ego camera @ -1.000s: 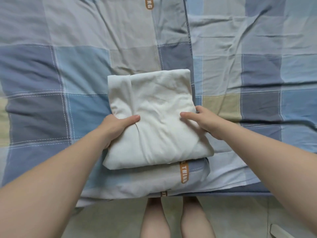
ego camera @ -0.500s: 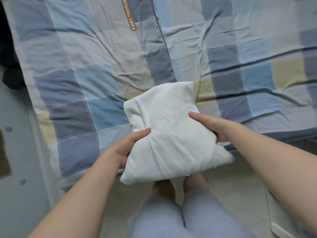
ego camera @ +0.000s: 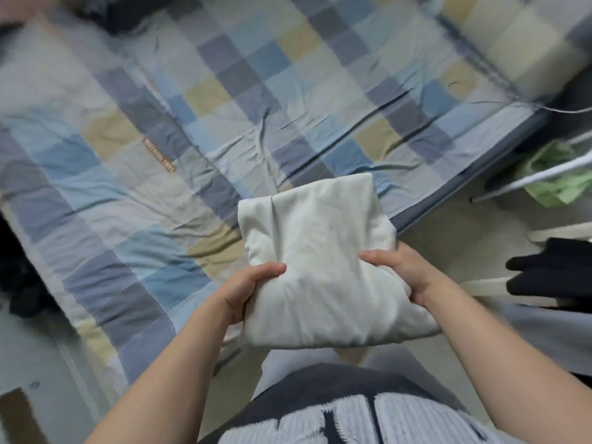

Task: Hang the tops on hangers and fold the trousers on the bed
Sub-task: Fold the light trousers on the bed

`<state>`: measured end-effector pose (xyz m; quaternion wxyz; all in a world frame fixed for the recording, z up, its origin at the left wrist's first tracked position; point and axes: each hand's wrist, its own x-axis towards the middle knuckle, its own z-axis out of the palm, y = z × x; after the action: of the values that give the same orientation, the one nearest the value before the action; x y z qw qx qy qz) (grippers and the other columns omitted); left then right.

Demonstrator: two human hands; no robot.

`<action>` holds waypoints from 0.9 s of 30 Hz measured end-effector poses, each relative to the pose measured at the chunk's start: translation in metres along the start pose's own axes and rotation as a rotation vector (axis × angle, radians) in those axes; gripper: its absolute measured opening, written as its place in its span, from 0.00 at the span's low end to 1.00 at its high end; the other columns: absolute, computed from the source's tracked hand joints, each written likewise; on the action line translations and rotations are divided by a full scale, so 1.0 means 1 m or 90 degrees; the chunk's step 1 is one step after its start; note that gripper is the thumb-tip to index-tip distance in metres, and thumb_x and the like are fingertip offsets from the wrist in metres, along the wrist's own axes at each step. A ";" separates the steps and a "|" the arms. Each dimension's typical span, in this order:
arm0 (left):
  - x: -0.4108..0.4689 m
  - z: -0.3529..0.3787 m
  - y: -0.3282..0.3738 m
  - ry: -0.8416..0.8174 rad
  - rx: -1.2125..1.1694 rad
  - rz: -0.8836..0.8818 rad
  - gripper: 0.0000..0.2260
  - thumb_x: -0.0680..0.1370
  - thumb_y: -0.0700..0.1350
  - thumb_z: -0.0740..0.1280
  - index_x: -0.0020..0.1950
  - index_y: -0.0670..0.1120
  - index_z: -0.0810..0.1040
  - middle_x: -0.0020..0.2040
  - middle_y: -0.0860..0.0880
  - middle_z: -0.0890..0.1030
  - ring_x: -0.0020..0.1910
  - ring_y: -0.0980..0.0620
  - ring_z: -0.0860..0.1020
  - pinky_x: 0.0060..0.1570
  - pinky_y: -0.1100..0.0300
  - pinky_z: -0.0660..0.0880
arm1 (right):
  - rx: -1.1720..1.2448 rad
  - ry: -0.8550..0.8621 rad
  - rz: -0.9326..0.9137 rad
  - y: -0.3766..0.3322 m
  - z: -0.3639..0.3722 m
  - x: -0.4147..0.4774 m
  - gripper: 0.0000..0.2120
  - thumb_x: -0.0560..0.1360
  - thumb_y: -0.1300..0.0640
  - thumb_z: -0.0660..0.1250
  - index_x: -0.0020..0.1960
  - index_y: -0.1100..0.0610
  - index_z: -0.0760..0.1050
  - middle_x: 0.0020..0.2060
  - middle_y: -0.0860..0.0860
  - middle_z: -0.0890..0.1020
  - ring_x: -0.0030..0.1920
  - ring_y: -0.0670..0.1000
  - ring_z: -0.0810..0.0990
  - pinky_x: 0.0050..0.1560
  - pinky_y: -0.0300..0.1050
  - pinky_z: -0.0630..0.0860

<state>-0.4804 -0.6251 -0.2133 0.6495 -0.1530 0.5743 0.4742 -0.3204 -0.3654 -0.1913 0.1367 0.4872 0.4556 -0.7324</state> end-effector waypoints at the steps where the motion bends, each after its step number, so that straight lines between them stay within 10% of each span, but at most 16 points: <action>1: -0.002 0.019 0.011 0.000 0.023 0.033 0.26 0.61 0.52 0.80 0.57 0.47 0.85 0.56 0.44 0.86 0.52 0.44 0.86 0.43 0.55 0.82 | 0.012 0.017 -0.033 -0.004 -0.014 -0.016 0.29 0.62 0.60 0.80 0.62 0.61 0.78 0.54 0.58 0.86 0.53 0.58 0.86 0.48 0.50 0.82; 15: -0.011 0.405 0.046 -0.078 0.258 0.411 0.23 0.65 0.47 0.80 0.59 0.47 0.82 0.50 0.47 0.87 0.48 0.46 0.86 0.42 0.55 0.82 | 0.198 0.270 -0.385 0.017 -0.312 -0.240 0.23 0.62 0.55 0.80 0.56 0.54 0.81 0.50 0.52 0.87 0.49 0.54 0.87 0.42 0.43 0.83; 27: -0.027 0.743 -0.032 -0.411 0.529 0.445 0.17 0.67 0.51 0.81 0.54 0.53 0.85 0.52 0.48 0.87 0.51 0.48 0.86 0.45 0.56 0.82 | 0.445 0.584 -0.481 0.164 -0.513 -0.416 0.29 0.56 0.47 0.83 0.57 0.48 0.83 0.53 0.51 0.87 0.52 0.54 0.86 0.48 0.50 0.82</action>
<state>-0.0053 -0.1003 0.0177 0.6017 0.4597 0.5019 0.4179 0.2906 -0.1463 0.0137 -0.4997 0.5708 0.3432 -0.5537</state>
